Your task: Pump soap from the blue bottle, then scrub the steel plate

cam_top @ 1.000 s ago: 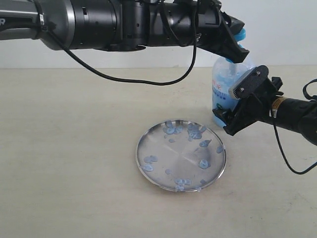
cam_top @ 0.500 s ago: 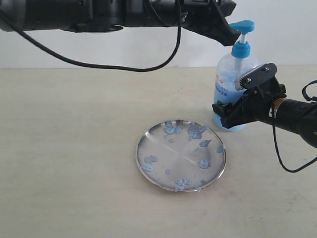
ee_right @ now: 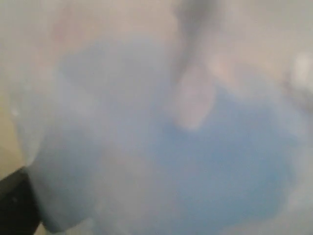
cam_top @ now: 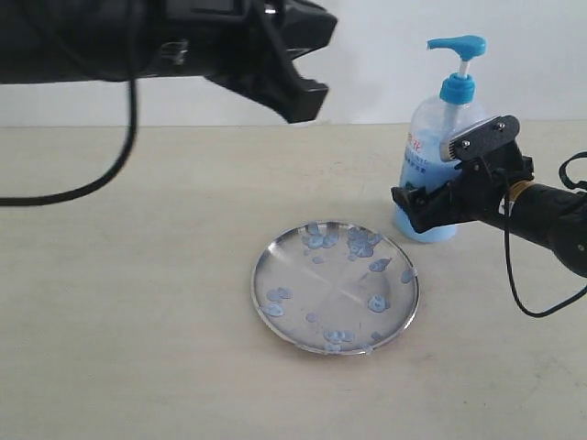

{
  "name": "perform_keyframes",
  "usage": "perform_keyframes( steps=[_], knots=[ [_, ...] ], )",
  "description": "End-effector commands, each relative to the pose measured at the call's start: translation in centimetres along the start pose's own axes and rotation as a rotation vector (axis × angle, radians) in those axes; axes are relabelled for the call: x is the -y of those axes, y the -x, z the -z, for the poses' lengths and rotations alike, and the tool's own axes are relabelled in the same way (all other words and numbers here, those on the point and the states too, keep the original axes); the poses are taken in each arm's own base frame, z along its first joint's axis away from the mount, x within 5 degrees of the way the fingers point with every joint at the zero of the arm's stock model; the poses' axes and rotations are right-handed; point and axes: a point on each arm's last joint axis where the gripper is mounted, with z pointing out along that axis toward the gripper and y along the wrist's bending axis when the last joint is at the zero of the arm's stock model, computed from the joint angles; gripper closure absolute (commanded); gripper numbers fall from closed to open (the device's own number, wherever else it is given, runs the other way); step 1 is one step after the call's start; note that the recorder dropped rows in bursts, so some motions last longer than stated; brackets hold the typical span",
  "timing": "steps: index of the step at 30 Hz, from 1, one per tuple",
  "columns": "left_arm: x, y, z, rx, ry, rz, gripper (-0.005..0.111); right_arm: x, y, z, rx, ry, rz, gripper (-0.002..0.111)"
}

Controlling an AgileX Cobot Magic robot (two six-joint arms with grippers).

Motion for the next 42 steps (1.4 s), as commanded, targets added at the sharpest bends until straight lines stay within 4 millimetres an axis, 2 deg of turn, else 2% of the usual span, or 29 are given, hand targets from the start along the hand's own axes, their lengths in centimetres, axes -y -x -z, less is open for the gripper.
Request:
perform_keyframes(
  steps=[1, 6, 10, 14, 17, 18, 19, 21, 24, 25, 29, 31, 32, 33, 34, 35, 36, 37, 38, 39, 40, 42],
  knots=[
    [-0.2, -1.4, 4.4, -0.028, 0.112, 0.069, 0.102, 0.5, 0.7, 0.0, 0.057, -0.048, -0.026, 0.004],
    [0.4, -3.8, 9.1, -0.035, 0.174, 0.111, 0.102, 0.7, 2.1, 0.6, 0.086, -0.049, -0.07, 0.004],
    [0.8, -4.7, 12.0, 0.003, 0.202, 0.122, 0.102, 0.9, 5.5, 2.6, 0.067, -0.034, -0.128, 0.004],
    [0.4, -5.5, 14.5, 0.02, 0.301, 0.146, 0.102, 1.3, 9.3, 6.2, -0.005, -0.065, -0.121, 0.004],
    [0.4, -6.4, 16.0, 0.041, 0.345, 0.216, 0.102, 2.0, 11.4, 9.8, -0.105, -0.186, -0.196, 0.005],
    [0.5, -6.6, 16.3, 0.053, 0.345, 0.247, 0.102, 2.3, 12.0, 11.3, -0.134, -0.242, -0.231, 0.008],
    [0.6, -6.8, 16.7, 0.067, 0.346, 0.27, 0.102, 2.4, 12.8, 12.7, -0.137, -0.286, -0.253, 0.014],
    [0.8, -7.2, 17.6, 0.094, 0.347, 0.304, 0.102, 2.7, 14.1, 16.0, -0.163, -0.381, -0.258, 0.039],
    [0.9, -7.2, 18.8, 0.141, 0.353, 0.309, 0.102, 2.4, 15.9, 20.9, -0.147, -0.478, -0.274, 0.099],
    [0.9, -7.2, 19.2, 0.154, 0.36, 0.31, 0.102, 2.2, 16.3, 22.4, -0.136, -0.497, -0.294, 0.108],
    [0.7, -6.9, 20.8, 0.211, 0.407, 0.319, 0.102, -0.6, 17.6, 30.0, -0.01, -0.451, -0.303, 0.107],
    [0.6, -7.0, 21.2, 0.223, 0.423, 0.322, 0.102, -2.8, 16.5, 32.7, 0.085, -0.359, -0.231, 0.107],
    [0.7, -7.2, 21.3, 0.225, 0.422, 0.322, 0.102, -4.7, 14.5, 33.7, 0.205, -0.273, -0.234, 0.107],
    [0.7, -7.2, 21.3, 0.225, 0.422, 0.322, 0.102, -5.4, 13.0, 33.7, 0.269, -0.251, -0.258, 0.107],
    [0.7, -7.4, 21.3, 0.221, 0.42, 0.322, 0.102, -5.9, 9.4, 32.8, 0.335, -0.262, -0.351, 0.107],
    [0.7, -7.5, 21.2, 0.217, 0.42, 0.322, 0.102, -6.0, 7.5, 32.2, 0.348, -0.279, -0.422, 0.107],
    [0.7, -7.5, 21.2, 0.217, 0.42, 0.322, 0.102, -6.1, 4.3, 31.2, 0.329, -0.305, -0.551, 0.107],
    [0.7, -7.5, 21.2, 0.217, 0.42, 0.322, 0.102, -6.3, 2.8, 30.7, 0.295, -0.313, -0.586, 0.107],
    [0.7, -7.5, 21.2, 0.217, 0.42, 0.322, 0.102, -6.8, 0.4, 30.0, 0.223, -0.314, -0.617, 0.107],
    [0.7, -7.5, 21.2, 0.217, 0.42, 0.322, 0.102, -7.0, -0.5, 29.7, 0.189, -0.311, -0.625, 0.107],
    [0.7, -7.5, 21.2, 0.217, 0.42, 0.322, 0.102, -7.0, -0.5, 29.7, 0.182, -0.309, -0.606, 0.107],
    [0.8, -7.9, 21.1, 0.205, 0.422, 0.323, 0.102, -7.9, -1.1, 29.4, 0.07, -0.243, -0.467, 0.107]
  ],
)
